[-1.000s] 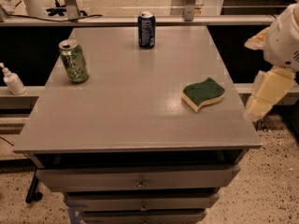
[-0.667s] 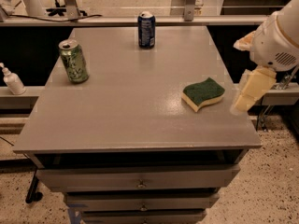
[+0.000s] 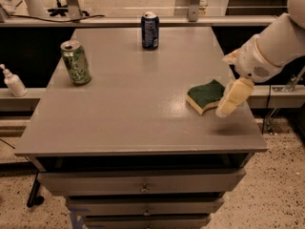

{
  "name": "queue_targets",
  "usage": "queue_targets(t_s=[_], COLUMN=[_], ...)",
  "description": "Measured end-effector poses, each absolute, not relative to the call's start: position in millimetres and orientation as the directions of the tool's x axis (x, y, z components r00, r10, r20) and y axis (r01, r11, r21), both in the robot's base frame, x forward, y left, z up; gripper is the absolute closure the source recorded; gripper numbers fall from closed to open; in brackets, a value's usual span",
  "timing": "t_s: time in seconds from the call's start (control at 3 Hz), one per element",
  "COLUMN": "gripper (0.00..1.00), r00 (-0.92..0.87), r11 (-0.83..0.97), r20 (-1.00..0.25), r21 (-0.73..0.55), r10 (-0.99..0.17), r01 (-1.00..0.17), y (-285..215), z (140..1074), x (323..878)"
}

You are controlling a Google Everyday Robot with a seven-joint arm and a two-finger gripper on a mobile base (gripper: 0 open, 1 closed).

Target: Move sponge near green can

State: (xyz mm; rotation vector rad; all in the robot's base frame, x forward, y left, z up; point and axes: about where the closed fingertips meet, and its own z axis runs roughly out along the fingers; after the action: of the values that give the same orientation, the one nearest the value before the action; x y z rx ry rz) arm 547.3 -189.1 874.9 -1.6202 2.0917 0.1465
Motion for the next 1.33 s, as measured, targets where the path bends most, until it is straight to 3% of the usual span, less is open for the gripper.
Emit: queue_targets(t_s=[0.33, 0.67, 1.33], gripper=[0.0, 0.18, 0.64], r00=[-0.197, -0.21, -0.221], r11=[0.308, 0.316, 0.331], r20=[-0.464, -0.483, -0.498], r21=[-0.177, -0.15, -0.141], r10=[-0.864, -0.85, -0.838], r01=[-0.935, -0.937, -0.933], y=[-181, -170, -166], z=[854, 838, 833], x=[566, 575, 585])
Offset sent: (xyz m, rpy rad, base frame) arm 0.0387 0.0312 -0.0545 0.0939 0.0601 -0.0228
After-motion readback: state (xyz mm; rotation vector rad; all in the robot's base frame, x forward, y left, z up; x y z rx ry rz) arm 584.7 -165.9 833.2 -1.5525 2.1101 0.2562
